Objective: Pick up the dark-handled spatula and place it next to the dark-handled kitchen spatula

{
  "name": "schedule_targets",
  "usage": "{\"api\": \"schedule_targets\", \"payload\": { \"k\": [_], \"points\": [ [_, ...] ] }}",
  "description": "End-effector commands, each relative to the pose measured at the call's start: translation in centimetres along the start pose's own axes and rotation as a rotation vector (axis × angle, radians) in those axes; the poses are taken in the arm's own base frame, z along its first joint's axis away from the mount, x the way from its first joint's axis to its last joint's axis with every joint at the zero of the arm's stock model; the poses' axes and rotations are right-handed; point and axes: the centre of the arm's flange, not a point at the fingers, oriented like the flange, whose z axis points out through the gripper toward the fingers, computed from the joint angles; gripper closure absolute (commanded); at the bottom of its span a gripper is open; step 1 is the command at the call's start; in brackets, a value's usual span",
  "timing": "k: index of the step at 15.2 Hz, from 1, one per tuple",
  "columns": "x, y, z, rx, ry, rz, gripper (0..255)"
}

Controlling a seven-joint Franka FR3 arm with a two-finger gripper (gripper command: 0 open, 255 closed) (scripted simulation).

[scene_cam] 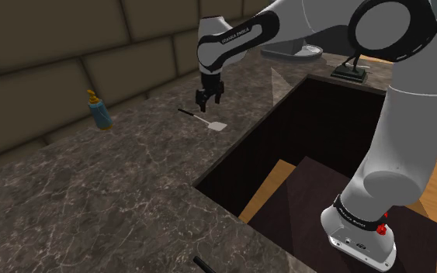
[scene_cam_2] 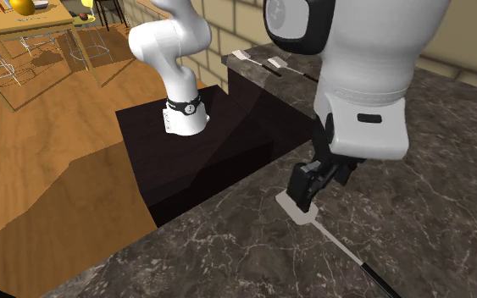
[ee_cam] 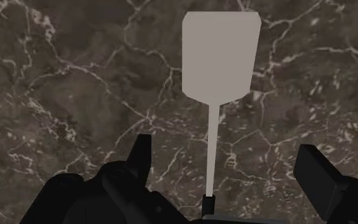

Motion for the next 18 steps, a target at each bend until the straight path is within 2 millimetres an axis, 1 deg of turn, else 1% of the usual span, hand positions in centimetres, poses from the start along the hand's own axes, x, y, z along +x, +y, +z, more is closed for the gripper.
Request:
{"api": "schedule_targets", "payload": {
  "k": [1,4,5,12,13,18],
  "points": [
    [2.3,-0.2,1.5,-0.004,0.010,-0.010,0],
    [5.6,-0.6,3.2,-0.011,0.024,-0.025,0],
    [6.3,-0.7,3.5,-0.013,0.027,-0.028,0],
    [6.4,-0.7,7.2,-0.013,0.027,-0.028,0],
    [6.4,-0.7,7.5,-0.013,0.027,-0.028,0],
    [6.4,-0.7,7.5,-0.013,0.027,-0.028,0]
  ]
}}
